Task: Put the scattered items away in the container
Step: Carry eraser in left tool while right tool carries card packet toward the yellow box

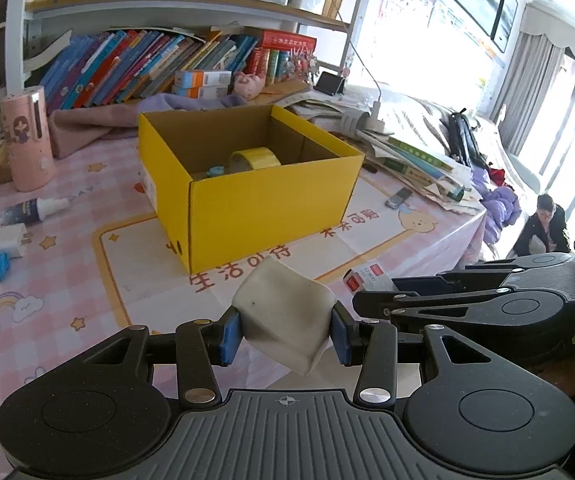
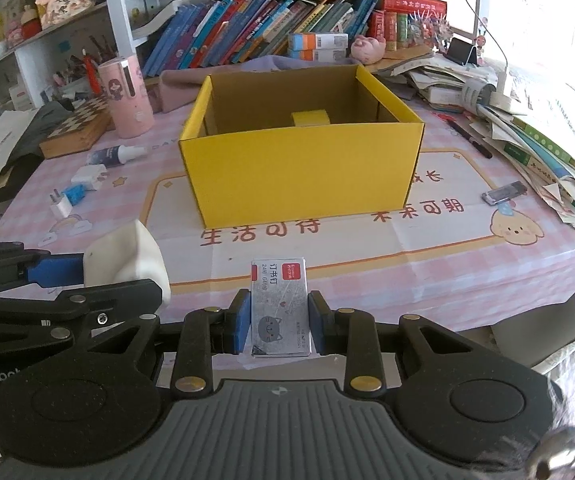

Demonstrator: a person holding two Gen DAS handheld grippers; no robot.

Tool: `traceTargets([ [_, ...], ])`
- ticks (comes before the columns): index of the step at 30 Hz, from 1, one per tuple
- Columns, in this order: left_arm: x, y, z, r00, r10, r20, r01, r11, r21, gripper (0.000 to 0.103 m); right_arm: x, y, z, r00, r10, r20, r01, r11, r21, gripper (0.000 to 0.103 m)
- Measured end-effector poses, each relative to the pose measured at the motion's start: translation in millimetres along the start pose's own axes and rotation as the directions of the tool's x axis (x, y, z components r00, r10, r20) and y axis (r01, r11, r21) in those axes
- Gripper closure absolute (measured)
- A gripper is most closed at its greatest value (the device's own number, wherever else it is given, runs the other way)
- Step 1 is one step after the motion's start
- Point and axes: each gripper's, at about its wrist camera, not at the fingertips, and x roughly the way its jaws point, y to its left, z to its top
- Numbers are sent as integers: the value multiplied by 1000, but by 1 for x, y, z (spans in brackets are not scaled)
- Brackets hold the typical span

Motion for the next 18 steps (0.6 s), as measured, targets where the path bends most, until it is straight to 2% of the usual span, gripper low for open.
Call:
traceTargets([
  [11,24,-10,14,1000,-7,-11,8,999,31,59,14,-23,12,1000,-7,1,7,1000,24,75],
  [18,45,-8,22,999,0,-41,0,1000,17,59,34,-35,21,999,7,-33,-6,1000,28,75],
])
